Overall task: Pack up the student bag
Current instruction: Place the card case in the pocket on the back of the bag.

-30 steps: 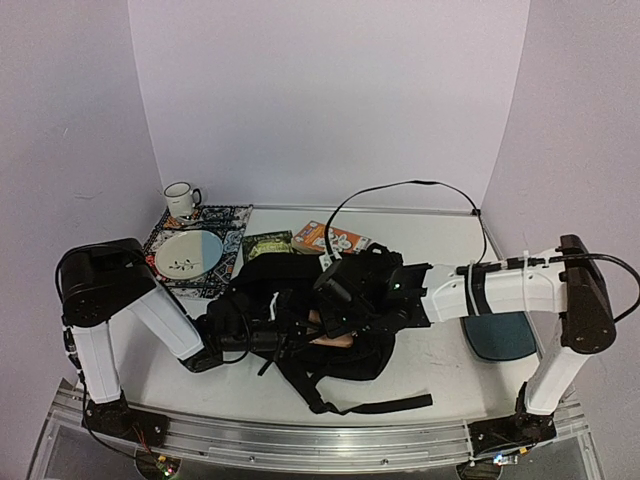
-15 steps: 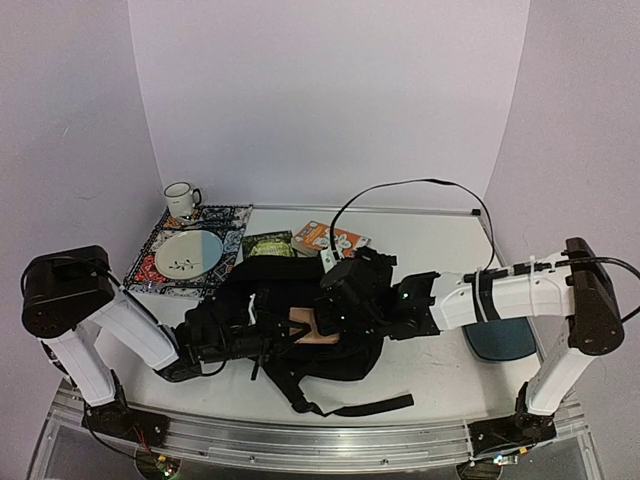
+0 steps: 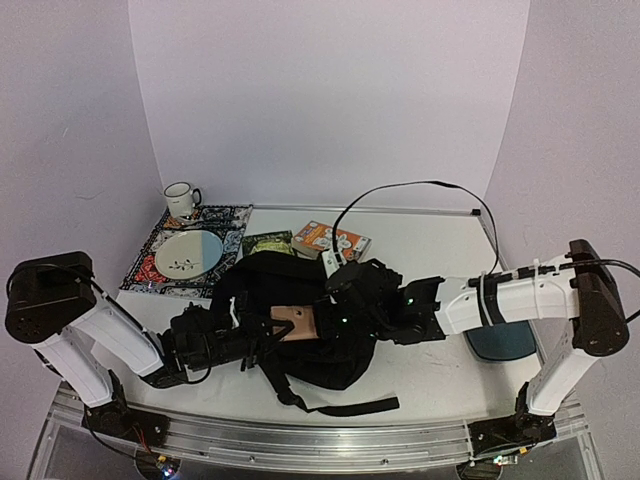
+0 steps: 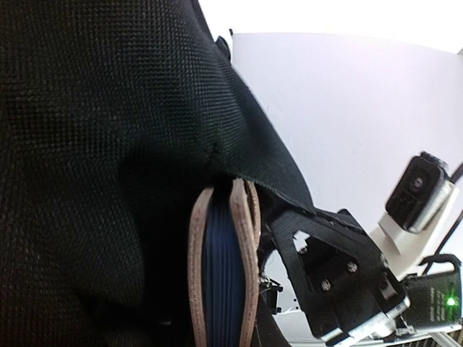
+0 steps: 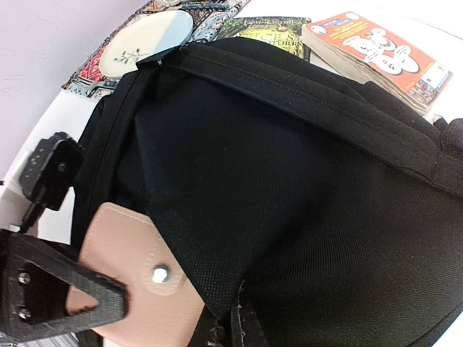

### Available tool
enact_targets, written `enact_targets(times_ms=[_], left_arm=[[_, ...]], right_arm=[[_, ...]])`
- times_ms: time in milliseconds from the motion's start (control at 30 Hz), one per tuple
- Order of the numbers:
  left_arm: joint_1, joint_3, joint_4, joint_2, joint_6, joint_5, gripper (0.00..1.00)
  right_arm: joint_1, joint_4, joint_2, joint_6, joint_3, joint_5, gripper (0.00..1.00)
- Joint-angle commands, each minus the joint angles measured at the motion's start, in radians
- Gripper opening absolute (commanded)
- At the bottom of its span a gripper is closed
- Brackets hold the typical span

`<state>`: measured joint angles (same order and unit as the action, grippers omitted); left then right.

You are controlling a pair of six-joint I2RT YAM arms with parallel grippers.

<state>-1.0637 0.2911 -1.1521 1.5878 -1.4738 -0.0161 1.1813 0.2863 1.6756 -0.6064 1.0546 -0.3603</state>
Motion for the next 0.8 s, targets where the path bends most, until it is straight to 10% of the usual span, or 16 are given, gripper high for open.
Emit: enact_targets(times_ms=[0,767], left_arm=[[0.009,0.065,-0.061,0.036,-0.02,0.019,0.0],[0.021,0.269,-0.06,0.239,0.02,-0.315,0.0]], right_arm=[[0.006,0.094,-0.048,0.003,0.049,0.004,0.0],[0.01,0.164,-0.028,0.154,0.082,0.139,0.0]])
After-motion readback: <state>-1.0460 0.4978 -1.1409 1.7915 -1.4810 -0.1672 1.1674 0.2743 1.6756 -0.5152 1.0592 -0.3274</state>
